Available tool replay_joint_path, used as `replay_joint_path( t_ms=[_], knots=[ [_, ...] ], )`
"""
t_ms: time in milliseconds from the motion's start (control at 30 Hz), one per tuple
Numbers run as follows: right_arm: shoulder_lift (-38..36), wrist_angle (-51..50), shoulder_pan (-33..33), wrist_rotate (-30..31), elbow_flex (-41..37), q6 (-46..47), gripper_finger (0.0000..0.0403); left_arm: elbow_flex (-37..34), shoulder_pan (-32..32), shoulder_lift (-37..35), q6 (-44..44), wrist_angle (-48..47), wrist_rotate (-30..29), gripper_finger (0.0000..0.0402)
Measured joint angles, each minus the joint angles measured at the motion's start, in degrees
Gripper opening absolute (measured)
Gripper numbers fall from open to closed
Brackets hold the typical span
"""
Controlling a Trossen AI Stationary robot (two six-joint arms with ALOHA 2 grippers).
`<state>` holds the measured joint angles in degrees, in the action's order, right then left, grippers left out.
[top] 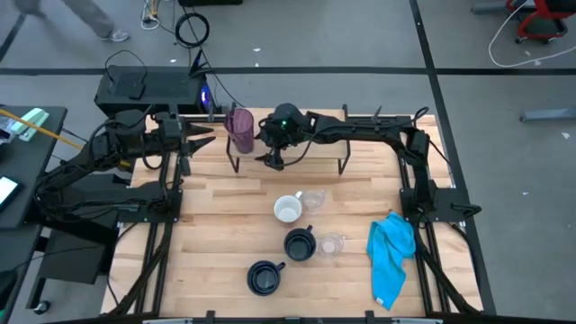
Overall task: Stack small to large cups/mugs on shelf
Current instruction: Put the violet cup on the shelf
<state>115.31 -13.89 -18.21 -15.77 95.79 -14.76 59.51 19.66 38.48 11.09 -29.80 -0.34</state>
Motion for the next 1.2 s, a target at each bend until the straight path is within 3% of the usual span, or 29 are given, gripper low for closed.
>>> replay_joint_path(
  t_ms=[1200],
  knots=[
    [-0.3,-0.35,0.39,-0.35,0.0,0.08,0.0368,0.0,-0.02,-0.44,-0.08,-2.78,0.1,0.009]
  ],
)
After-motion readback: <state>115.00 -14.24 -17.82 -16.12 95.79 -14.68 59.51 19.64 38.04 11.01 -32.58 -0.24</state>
